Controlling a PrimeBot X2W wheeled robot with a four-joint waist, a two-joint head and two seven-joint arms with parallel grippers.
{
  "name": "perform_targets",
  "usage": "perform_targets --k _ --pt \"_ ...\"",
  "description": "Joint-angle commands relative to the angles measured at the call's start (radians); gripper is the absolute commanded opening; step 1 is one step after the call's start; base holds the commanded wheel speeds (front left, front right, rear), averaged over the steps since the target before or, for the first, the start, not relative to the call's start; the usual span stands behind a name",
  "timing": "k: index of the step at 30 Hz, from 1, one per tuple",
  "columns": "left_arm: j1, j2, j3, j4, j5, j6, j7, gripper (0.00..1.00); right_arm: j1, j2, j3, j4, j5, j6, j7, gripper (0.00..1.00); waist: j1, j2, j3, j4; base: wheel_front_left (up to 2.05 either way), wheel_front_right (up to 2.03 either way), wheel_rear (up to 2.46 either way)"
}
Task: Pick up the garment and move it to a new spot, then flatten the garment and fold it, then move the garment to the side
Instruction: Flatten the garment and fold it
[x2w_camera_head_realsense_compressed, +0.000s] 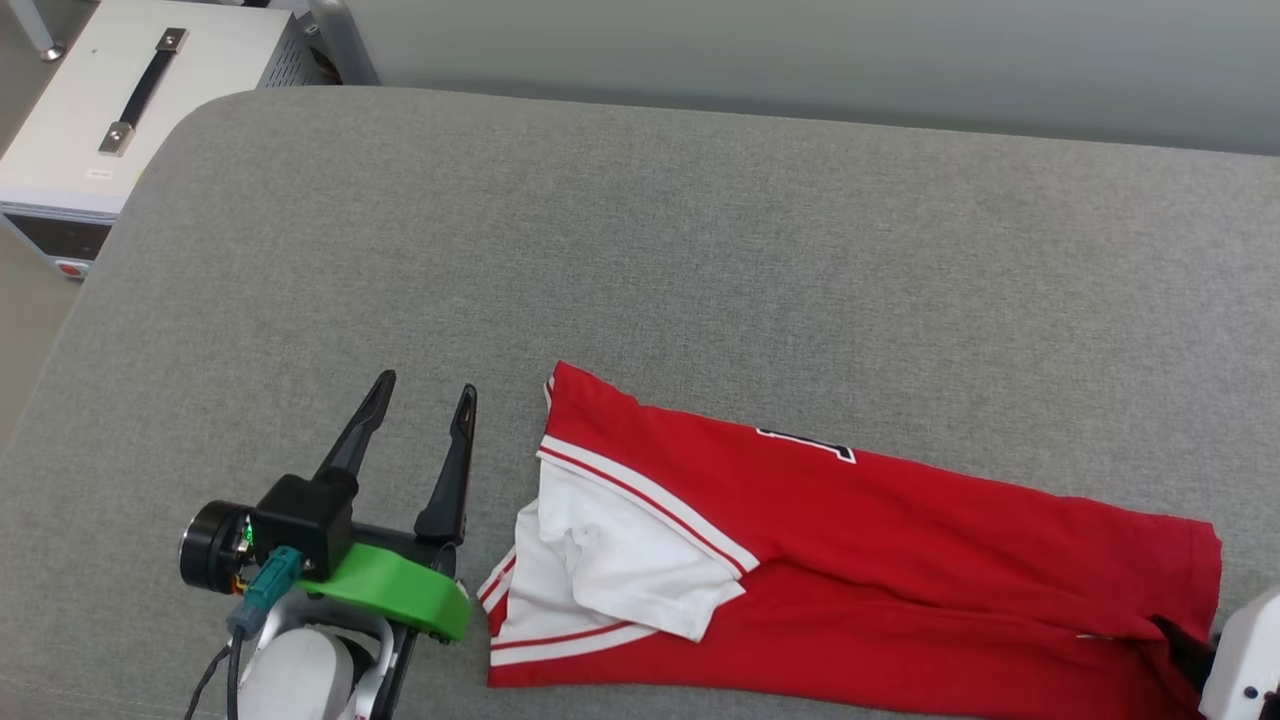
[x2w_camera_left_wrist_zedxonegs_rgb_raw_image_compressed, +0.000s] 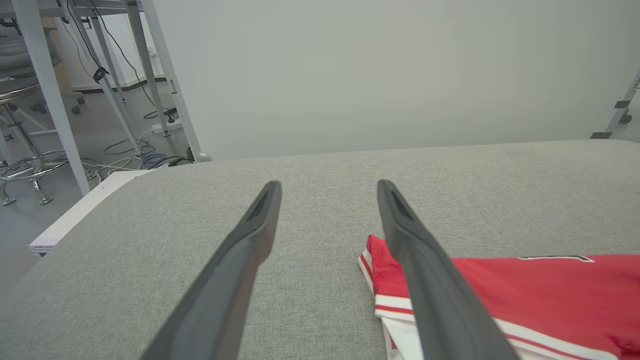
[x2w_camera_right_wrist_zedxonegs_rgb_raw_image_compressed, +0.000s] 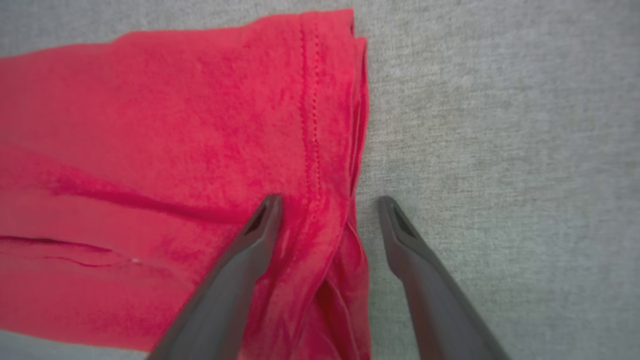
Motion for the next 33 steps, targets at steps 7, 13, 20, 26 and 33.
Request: perform_targets --k 7,13,20,26,33 --pt "0.013 -0.038 0.039 0.022 0.047 -0.041 -0.006 1.0 -0.019 0.042 0.091 0.065 0.038 0.0 -0.029 1.0 0.0 0.0 -0.005 0.001 0.0 0.0 0.0" --pt "0.015 -0.053 0.06 0.034 0.065 -0.059 -0.006 1.0 -0.029 0.038 0.133 0.093 0.057 0.0 -0.063 0.95 0.0 0.0 -0.017 0.004 0.0 0.0 0.0" --pt "0.025 -0.06 0.075 0.046 0.075 -0.068 -0.006 1.0 -0.03 0.029 0.167 0.118 0.089 0.0 -0.091 0.0 0.0 0.0 -0.033 0.002 0.0 0.0 0.0" --pt "0.032 -0.061 0.079 0.053 0.079 -0.072 -0.006 1.0 -0.039 0.004 0.188 0.139 0.1 0.0 -0.158 0.0 0.0 0.0 -0.042 -0.005 0.0 0.0 0.0" --pt "0.031 -0.065 0.086 0.057 0.079 -0.074 -0.006 1.0 -0.053 -0.068 0.178 0.164 0.094 0.0 -0.227 0.0 0.0 0.0 -0.049 -0.016 0.0 0.0 0.0"
